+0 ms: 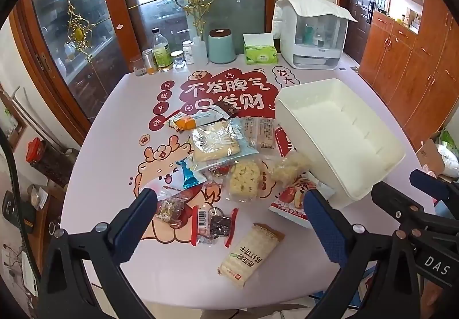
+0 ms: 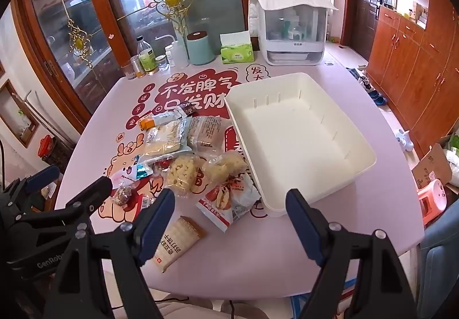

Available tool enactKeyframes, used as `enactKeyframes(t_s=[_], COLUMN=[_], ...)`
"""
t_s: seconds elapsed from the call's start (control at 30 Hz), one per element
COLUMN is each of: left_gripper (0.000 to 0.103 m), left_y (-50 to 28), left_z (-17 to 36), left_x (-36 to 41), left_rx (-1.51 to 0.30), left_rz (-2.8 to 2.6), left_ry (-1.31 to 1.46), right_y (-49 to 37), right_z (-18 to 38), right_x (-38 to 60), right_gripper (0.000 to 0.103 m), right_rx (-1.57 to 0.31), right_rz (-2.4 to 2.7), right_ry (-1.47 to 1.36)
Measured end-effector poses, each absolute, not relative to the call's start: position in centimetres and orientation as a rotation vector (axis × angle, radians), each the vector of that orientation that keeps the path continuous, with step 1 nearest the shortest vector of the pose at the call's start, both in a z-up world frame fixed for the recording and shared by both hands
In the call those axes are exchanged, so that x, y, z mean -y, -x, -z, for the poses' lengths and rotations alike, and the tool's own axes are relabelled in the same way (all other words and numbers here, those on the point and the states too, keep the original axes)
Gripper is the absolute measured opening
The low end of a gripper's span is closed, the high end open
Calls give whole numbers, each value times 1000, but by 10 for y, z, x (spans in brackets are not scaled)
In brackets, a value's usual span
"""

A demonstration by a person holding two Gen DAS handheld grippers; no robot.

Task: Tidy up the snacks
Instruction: 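Move both tools toward the snack pile on the table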

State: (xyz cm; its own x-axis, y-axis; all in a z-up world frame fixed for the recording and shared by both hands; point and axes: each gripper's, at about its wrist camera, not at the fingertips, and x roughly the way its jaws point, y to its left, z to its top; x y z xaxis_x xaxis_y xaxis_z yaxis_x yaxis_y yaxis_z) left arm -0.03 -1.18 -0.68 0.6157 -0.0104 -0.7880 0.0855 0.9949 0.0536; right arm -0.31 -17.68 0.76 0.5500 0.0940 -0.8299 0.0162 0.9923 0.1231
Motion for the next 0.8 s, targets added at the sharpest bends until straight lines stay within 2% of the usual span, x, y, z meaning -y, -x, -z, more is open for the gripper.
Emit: enactKeyframes(t_s=[0.8], left_gripper=[101], left_y=[4], left_z=[7], left_x=[10], left_rx=[-910], left_rz=[46], left_ry=[-48], right_y=[3], right_z=[0], right_x=[182], right_gripper=[80], right_rx=[-1002], right_rz=[-60], right_ry=[-104])
